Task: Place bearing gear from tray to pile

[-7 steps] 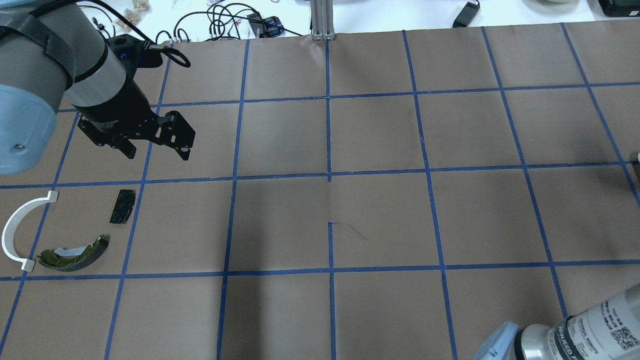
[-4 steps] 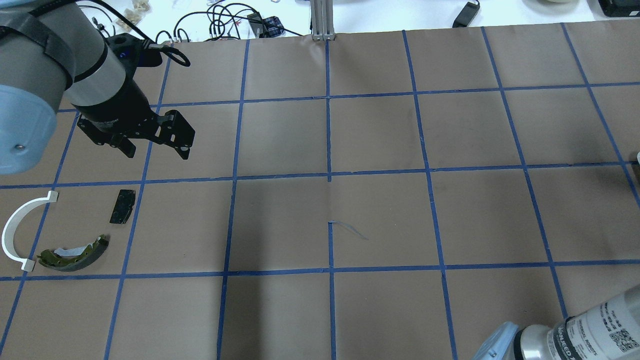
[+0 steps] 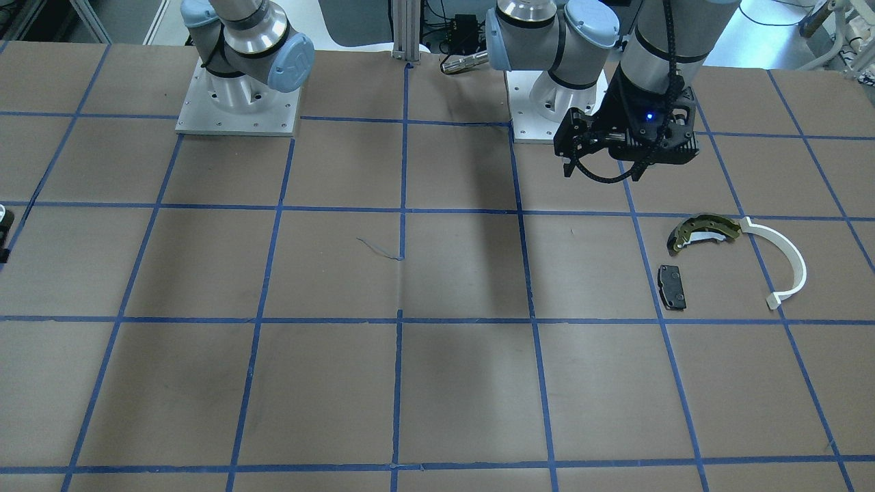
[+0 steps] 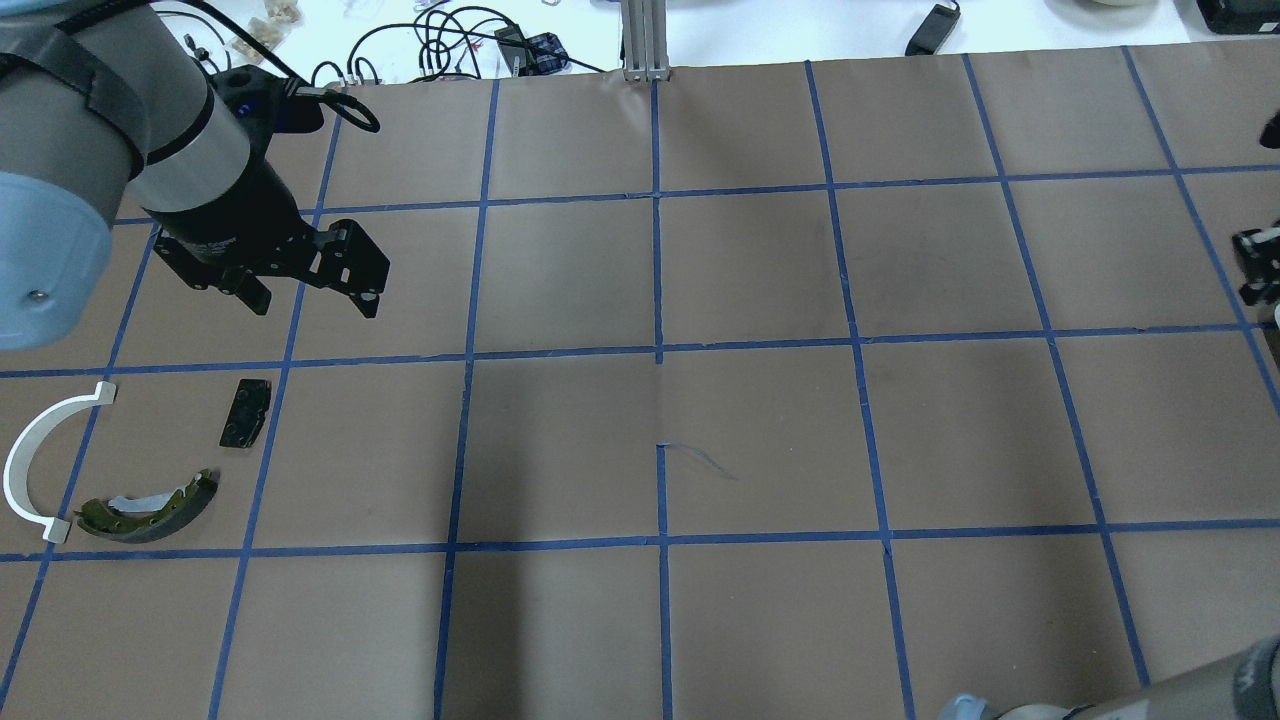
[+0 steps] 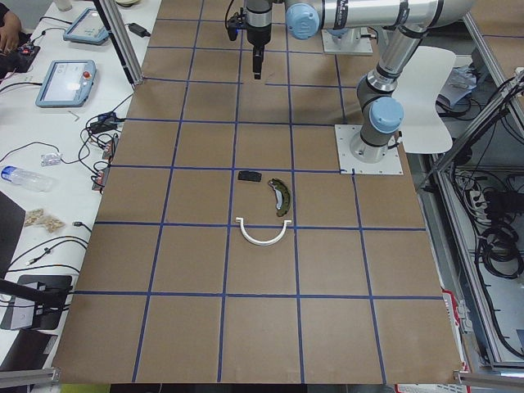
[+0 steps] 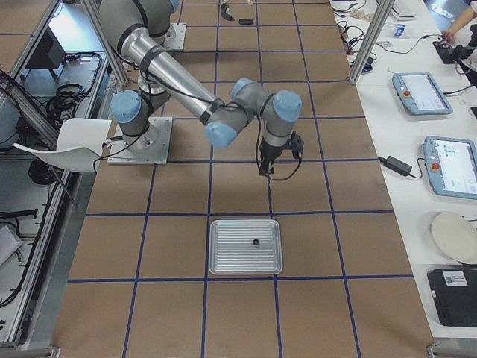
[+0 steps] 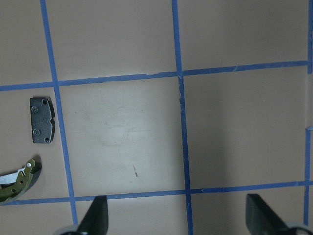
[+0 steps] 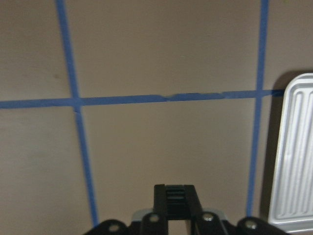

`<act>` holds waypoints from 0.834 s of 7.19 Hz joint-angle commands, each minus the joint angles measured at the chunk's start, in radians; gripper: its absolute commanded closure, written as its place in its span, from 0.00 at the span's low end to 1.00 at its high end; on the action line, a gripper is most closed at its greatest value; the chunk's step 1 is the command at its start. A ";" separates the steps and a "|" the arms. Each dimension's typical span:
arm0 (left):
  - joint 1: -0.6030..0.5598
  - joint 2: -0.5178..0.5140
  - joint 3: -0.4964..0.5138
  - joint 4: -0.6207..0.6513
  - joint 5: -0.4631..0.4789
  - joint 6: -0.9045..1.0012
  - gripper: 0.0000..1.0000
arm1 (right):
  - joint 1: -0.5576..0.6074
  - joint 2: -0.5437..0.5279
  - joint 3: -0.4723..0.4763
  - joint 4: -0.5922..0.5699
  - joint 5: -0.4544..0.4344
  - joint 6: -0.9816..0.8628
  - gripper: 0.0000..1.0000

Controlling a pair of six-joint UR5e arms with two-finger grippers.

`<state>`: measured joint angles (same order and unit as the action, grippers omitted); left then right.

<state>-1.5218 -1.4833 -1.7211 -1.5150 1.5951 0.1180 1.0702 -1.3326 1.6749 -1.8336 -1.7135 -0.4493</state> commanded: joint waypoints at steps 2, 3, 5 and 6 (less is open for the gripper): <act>0.002 -0.011 0.001 0.002 -0.006 0.000 0.00 | 0.473 -0.039 0.000 0.071 0.014 0.622 1.00; 0.003 -0.021 0.000 0.028 -0.009 0.002 0.00 | 0.623 -0.010 -0.001 0.062 0.059 0.838 1.00; 0.005 -0.037 -0.002 0.030 -0.003 0.002 0.00 | 0.835 0.096 -0.003 -0.068 0.156 1.219 1.00; 0.006 -0.041 0.001 0.032 -0.003 0.002 0.00 | 0.931 0.162 -0.009 -0.154 0.170 1.354 1.00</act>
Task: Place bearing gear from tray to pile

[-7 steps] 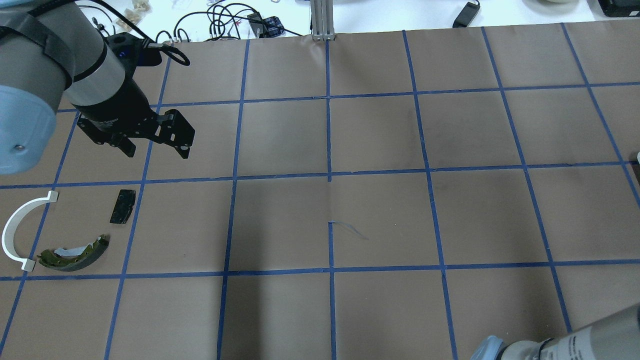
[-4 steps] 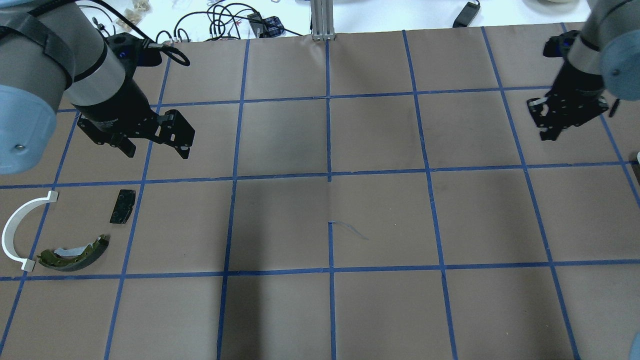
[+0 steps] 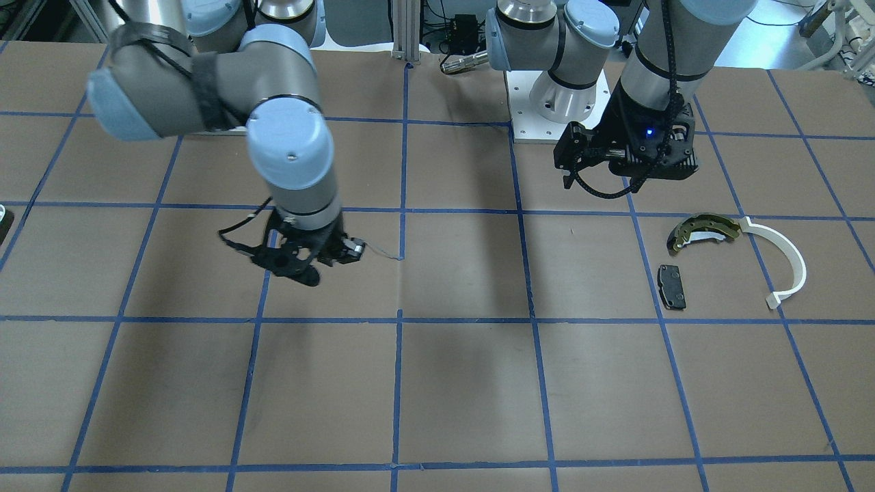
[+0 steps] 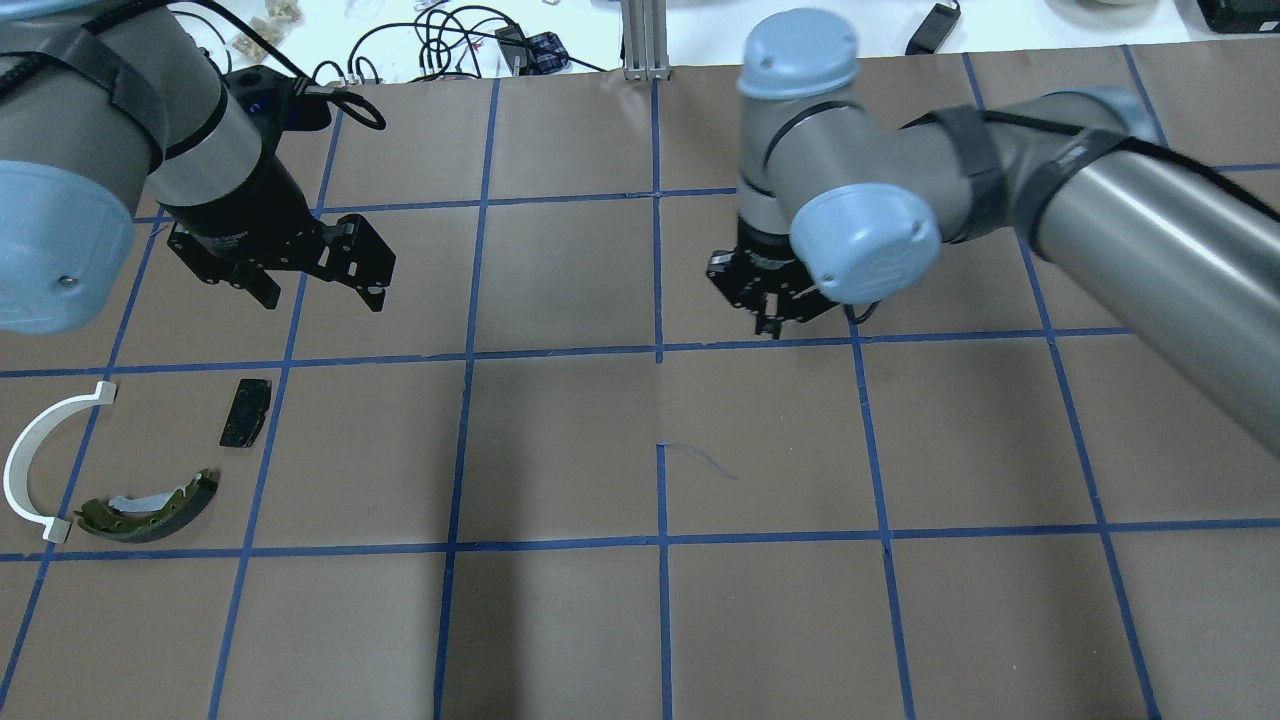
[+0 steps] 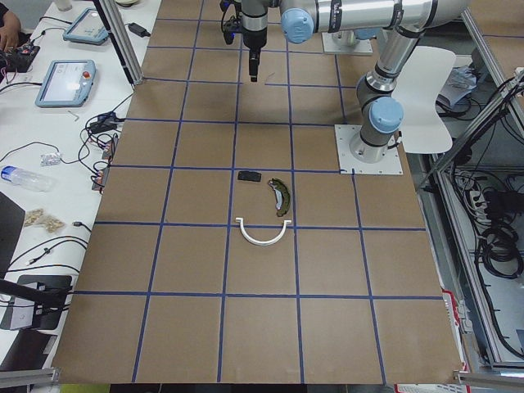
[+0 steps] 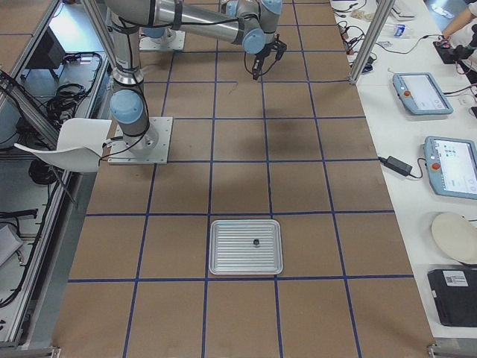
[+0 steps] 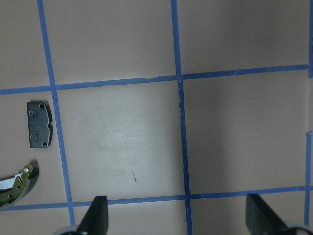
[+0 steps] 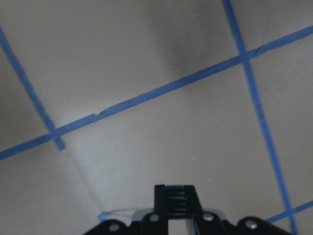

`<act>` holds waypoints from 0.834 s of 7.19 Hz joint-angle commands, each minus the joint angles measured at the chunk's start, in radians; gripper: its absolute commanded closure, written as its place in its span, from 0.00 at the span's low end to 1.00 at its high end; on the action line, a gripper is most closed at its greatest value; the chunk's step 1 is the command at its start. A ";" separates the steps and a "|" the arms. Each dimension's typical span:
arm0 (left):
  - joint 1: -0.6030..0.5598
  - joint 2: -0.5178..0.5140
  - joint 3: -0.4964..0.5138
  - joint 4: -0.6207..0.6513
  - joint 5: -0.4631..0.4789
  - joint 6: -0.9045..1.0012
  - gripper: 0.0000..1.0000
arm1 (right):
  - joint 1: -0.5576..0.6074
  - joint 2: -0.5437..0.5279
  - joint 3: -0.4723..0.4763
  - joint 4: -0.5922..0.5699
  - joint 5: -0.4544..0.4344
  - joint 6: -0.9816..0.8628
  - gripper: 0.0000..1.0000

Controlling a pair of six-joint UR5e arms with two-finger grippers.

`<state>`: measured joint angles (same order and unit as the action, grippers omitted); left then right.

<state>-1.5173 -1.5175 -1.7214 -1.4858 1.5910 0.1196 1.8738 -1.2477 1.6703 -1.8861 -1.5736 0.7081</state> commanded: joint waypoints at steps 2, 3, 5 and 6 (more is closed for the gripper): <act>0.002 -0.021 0.002 0.036 -0.008 0.009 0.00 | 0.217 0.172 -0.004 -0.201 0.041 0.302 1.00; -0.001 -0.029 0.002 0.045 -0.012 0.009 0.00 | 0.222 0.178 0.002 -0.215 0.040 0.297 0.90; -0.001 -0.056 -0.018 0.048 -0.017 0.005 0.00 | 0.209 0.177 0.006 -0.333 0.041 0.243 0.00; -0.001 -0.073 -0.068 0.109 -0.060 0.002 0.00 | 0.190 0.169 0.006 -0.337 0.023 0.105 0.00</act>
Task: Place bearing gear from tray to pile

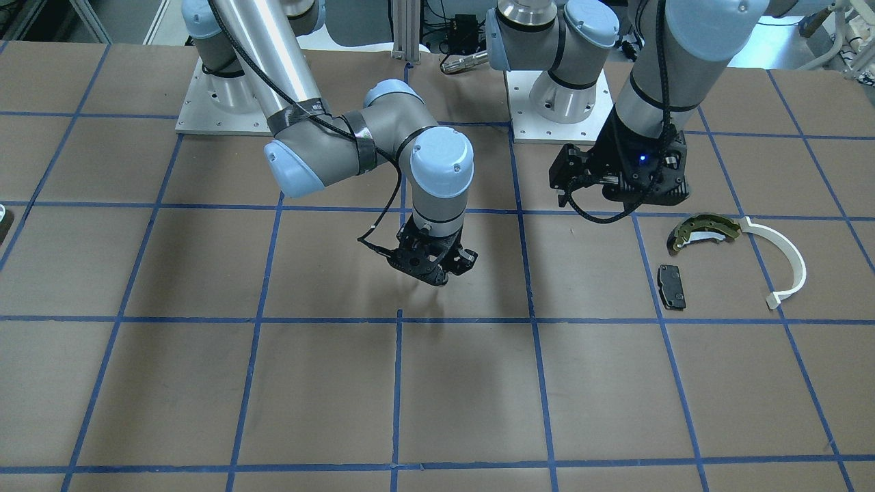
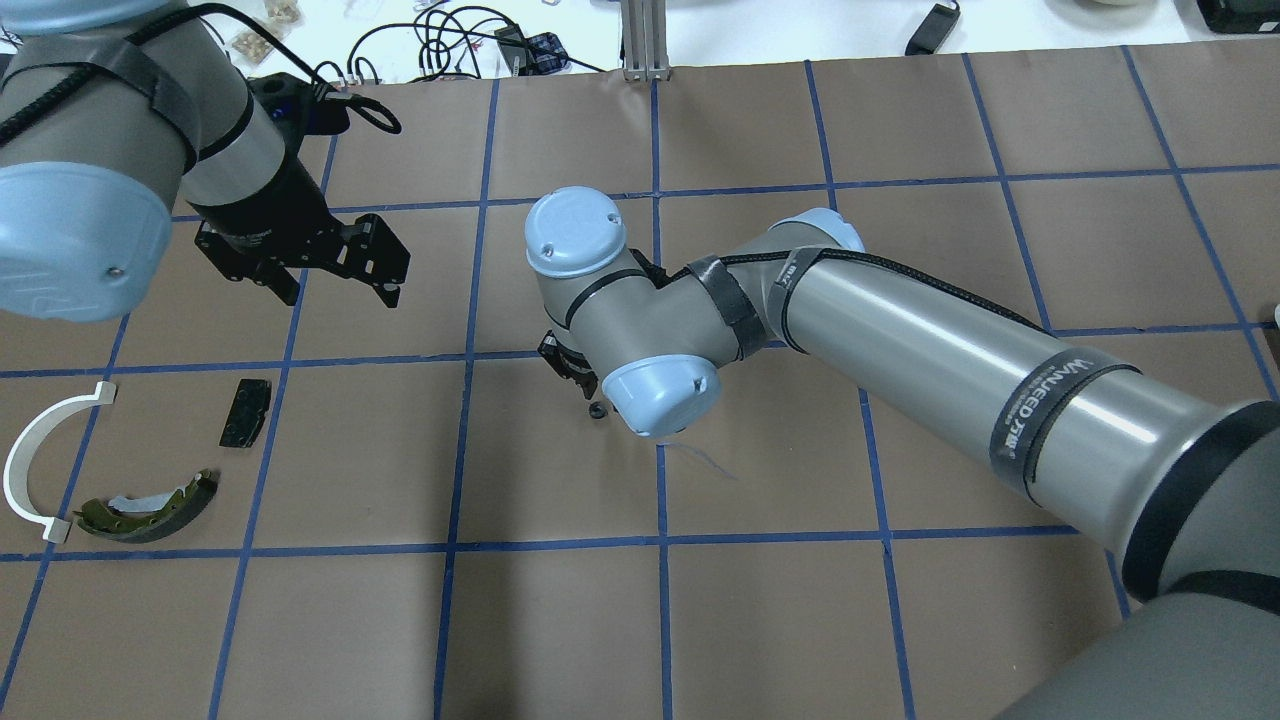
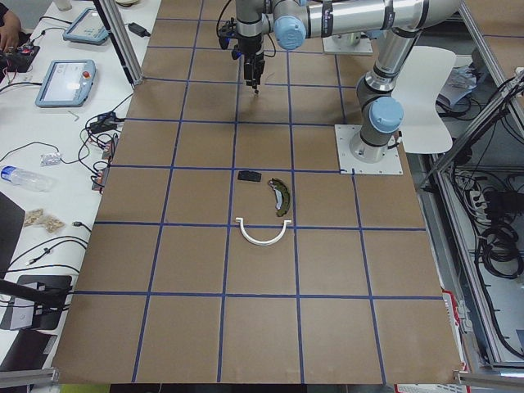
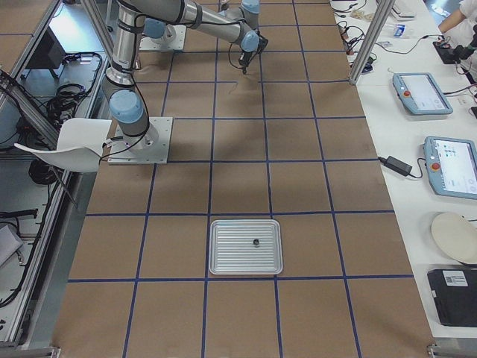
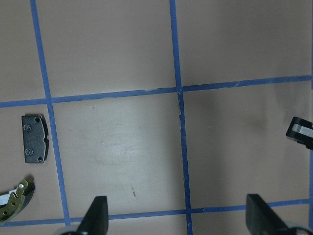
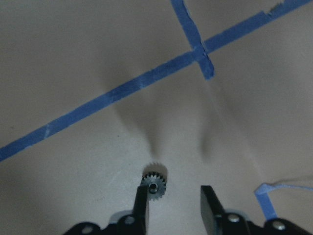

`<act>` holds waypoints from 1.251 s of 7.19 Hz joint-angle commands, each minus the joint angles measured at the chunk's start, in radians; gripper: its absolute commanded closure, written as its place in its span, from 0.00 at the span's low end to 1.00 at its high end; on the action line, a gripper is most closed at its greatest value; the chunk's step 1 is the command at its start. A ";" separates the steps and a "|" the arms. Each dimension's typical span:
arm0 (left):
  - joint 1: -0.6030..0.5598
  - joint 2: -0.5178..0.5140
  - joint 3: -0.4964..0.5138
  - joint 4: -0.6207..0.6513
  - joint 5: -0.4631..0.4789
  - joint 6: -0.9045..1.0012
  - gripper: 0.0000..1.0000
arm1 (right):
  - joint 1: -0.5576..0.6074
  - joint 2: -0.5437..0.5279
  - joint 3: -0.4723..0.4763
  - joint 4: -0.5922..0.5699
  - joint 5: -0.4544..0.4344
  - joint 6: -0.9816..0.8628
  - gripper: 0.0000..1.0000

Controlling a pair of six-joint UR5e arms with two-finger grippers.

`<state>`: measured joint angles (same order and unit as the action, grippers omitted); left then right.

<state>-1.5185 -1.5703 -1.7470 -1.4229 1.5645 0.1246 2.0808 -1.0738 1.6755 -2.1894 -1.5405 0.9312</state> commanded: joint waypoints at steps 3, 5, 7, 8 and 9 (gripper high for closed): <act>-0.009 -0.030 -0.149 0.173 -0.046 -0.006 0.00 | -0.175 -0.066 0.000 -0.015 -0.003 -0.640 0.00; -0.046 -0.062 -0.152 0.229 -0.069 -0.013 0.00 | -0.359 -0.136 0.001 0.129 -0.001 -0.851 0.00; -0.116 -0.140 -0.190 0.391 -0.078 -0.060 0.00 | -0.579 -0.202 0.001 0.254 -0.003 -1.151 0.00; -0.156 -0.190 -0.212 0.480 -0.078 -0.068 0.00 | -0.707 -0.228 0.001 0.266 -0.012 -1.233 0.00; -0.205 -0.236 -0.213 0.540 -0.078 -0.098 0.00 | -0.840 -0.230 0.000 0.275 -0.012 -1.379 0.00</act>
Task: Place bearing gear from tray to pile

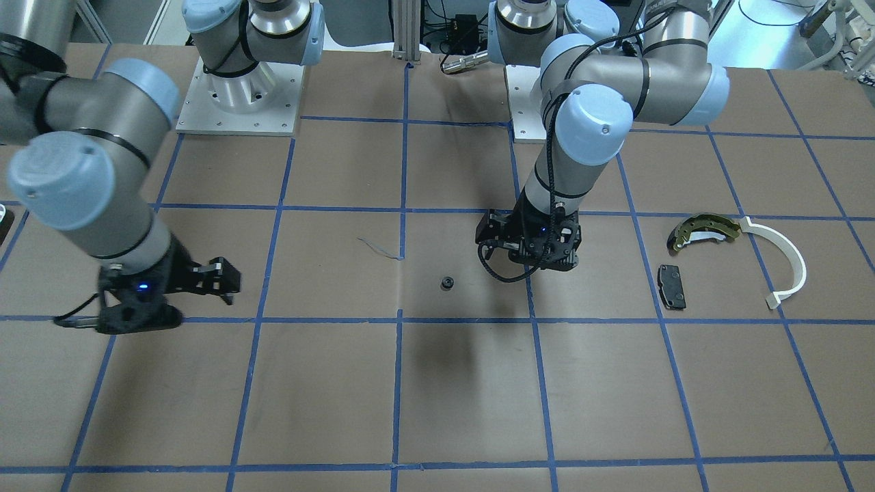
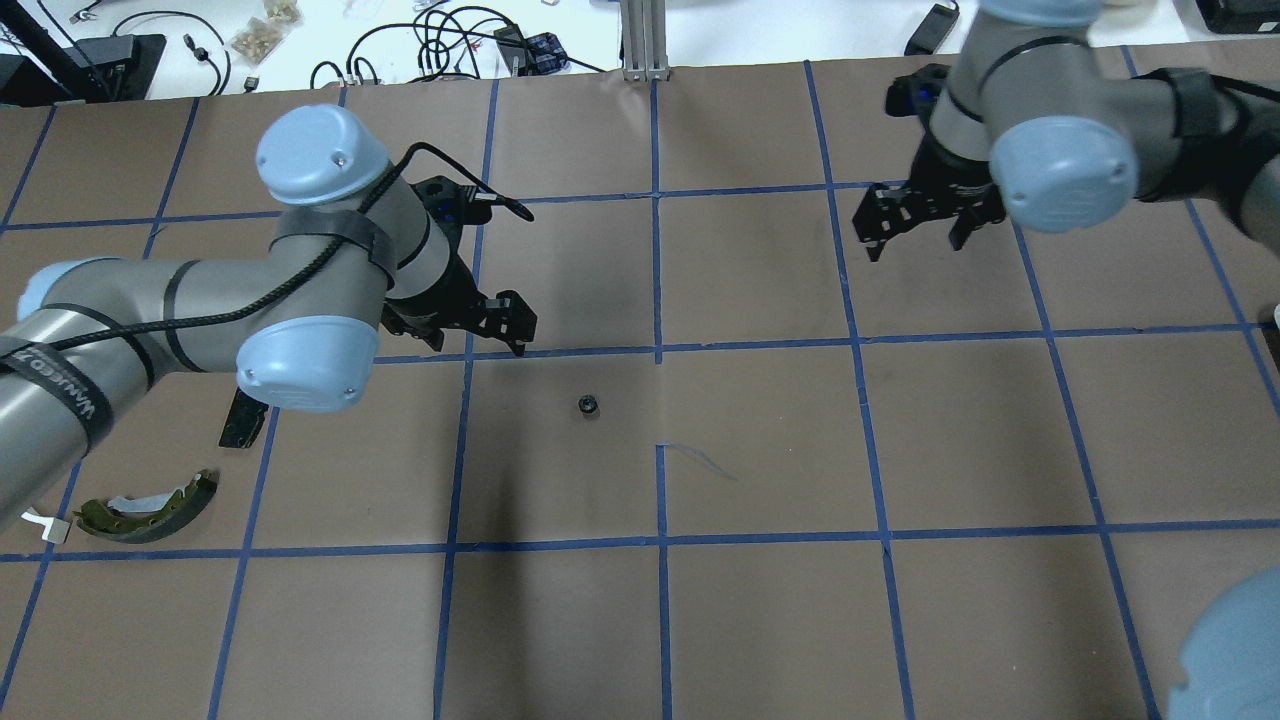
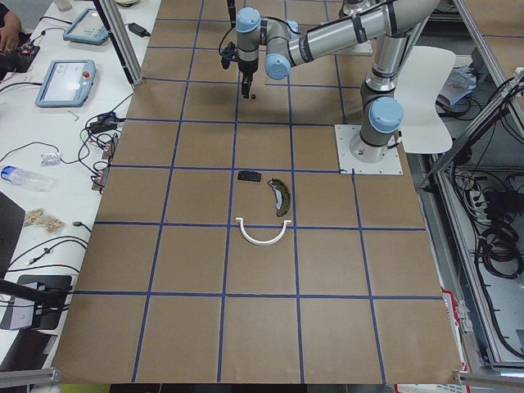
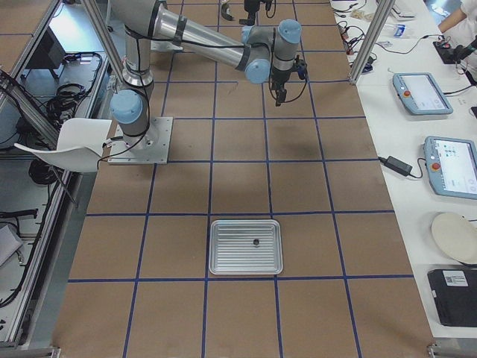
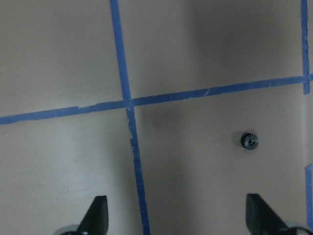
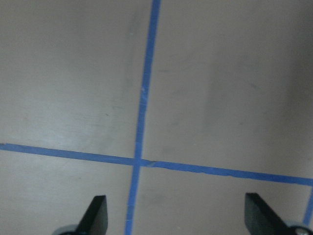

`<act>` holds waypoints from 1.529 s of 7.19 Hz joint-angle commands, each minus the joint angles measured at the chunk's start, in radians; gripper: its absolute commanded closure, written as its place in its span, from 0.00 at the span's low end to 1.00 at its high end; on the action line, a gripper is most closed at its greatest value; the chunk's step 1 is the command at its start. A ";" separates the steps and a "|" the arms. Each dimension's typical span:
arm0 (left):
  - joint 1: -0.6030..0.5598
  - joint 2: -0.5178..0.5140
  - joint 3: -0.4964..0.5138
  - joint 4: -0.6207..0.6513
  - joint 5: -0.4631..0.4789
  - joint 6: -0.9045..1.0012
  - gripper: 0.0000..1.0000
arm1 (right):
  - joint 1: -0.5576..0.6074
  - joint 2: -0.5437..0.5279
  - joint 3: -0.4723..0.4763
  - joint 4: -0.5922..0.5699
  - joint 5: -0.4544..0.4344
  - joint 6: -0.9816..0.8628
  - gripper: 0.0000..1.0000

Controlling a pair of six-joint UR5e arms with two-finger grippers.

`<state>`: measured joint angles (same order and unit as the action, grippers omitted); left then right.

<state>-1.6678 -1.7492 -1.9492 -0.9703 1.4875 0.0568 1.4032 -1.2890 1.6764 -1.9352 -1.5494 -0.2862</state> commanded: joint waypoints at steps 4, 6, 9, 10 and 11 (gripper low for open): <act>-0.167 -0.187 -0.013 0.222 0.016 -0.028 0.00 | -0.585 0.054 -0.023 0.002 -0.067 -0.329 0.00; -0.168 -0.193 -0.016 0.220 0.016 -0.031 0.11 | -0.661 0.217 -0.161 -0.095 -0.072 -0.489 0.00; -0.167 -0.208 -0.014 0.220 0.020 -0.025 0.15 | -0.740 0.359 -0.248 -0.108 -0.071 -0.701 0.00; -0.167 -0.217 -0.017 0.220 0.020 -0.029 0.19 | -0.742 0.366 -0.247 -0.107 -0.077 -0.691 0.00; -0.167 -0.217 -0.017 0.217 0.020 -0.029 0.26 | -0.742 0.366 -0.230 -0.107 -0.077 -0.683 0.04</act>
<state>-1.8346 -1.9625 -1.9656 -0.7508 1.5076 0.0291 0.6673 -0.9334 1.4351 -2.0406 -1.6245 -0.9654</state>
